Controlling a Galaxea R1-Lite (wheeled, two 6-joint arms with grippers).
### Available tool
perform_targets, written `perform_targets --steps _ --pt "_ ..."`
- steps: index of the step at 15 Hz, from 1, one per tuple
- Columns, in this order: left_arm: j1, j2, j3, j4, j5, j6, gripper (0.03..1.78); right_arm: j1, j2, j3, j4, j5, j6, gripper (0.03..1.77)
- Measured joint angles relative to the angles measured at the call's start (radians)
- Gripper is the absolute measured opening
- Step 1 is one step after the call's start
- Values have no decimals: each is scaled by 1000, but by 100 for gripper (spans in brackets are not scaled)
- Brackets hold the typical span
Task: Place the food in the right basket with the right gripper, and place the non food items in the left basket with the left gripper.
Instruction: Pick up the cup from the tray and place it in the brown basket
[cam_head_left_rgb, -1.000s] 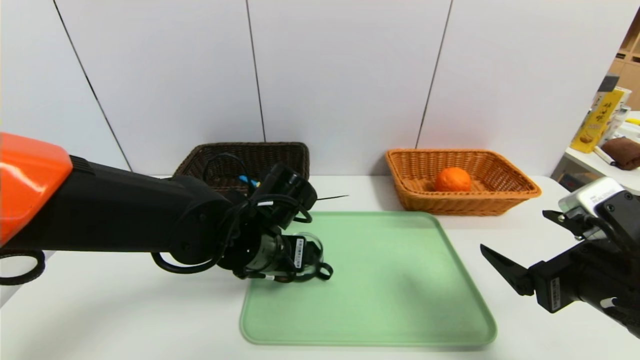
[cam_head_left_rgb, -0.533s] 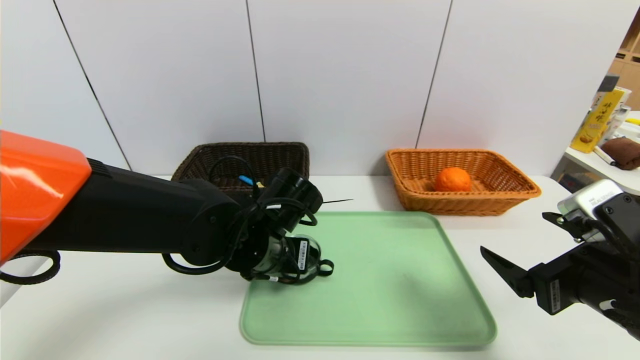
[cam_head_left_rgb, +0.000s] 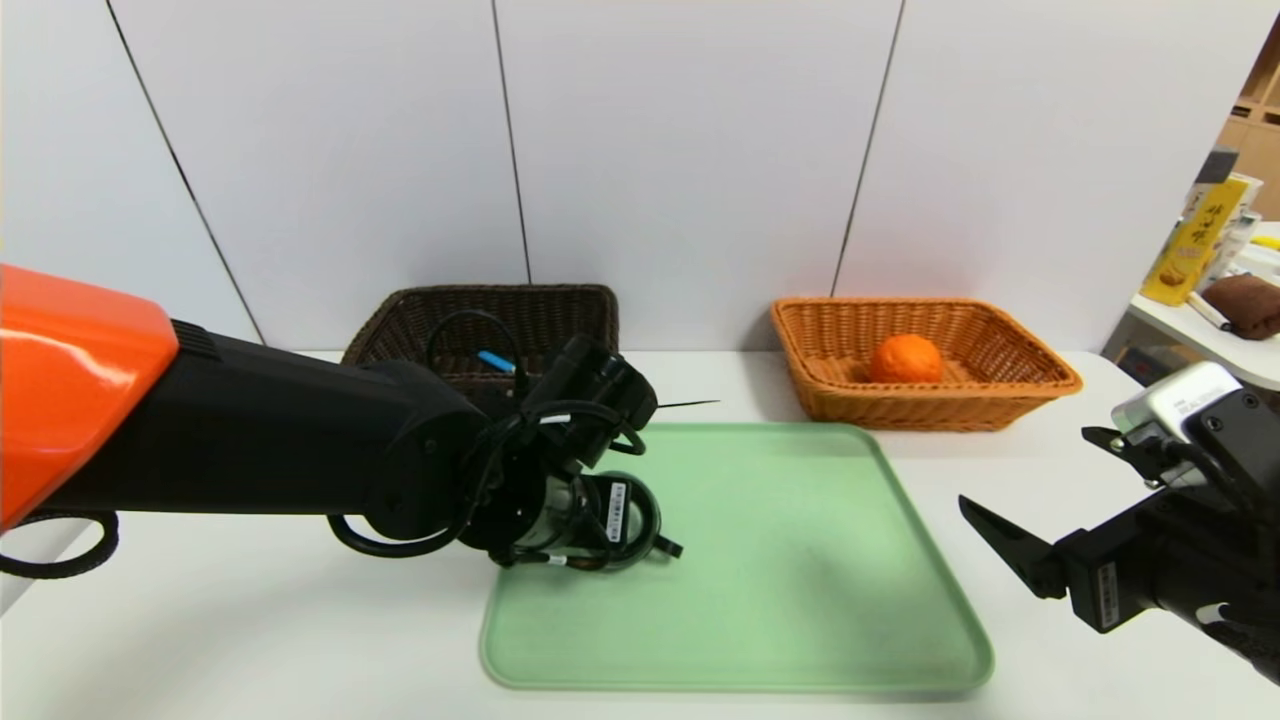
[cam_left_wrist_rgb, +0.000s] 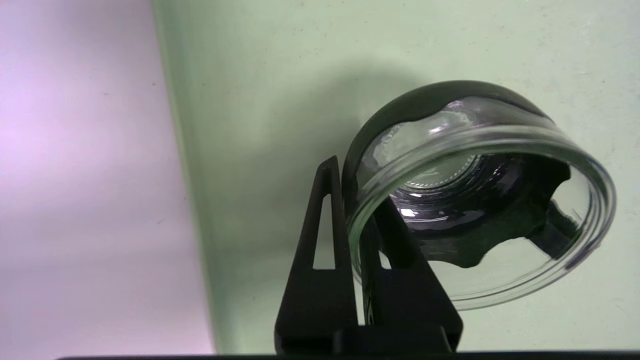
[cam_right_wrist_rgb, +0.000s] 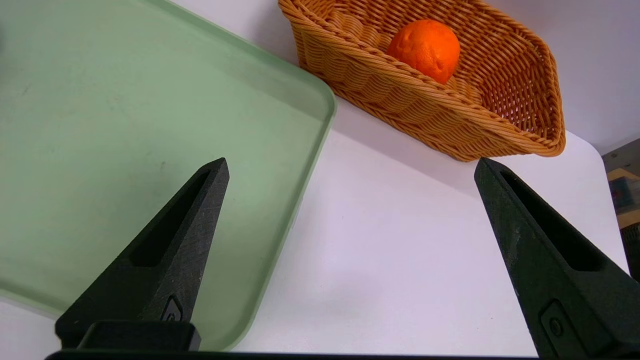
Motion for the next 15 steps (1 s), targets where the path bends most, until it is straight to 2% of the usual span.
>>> perform_targets --steps 2,7,15 --pt "-5 -4 0 -4 4 2 11 0 2 1 0 0 0 169" --pt "-27 -45 -7 -26 60 17 11 0 8 2 0 0 1 169" --pt "-60 -282 -10 -44 252 173 11 0 17 -1 0 1 -4 169"
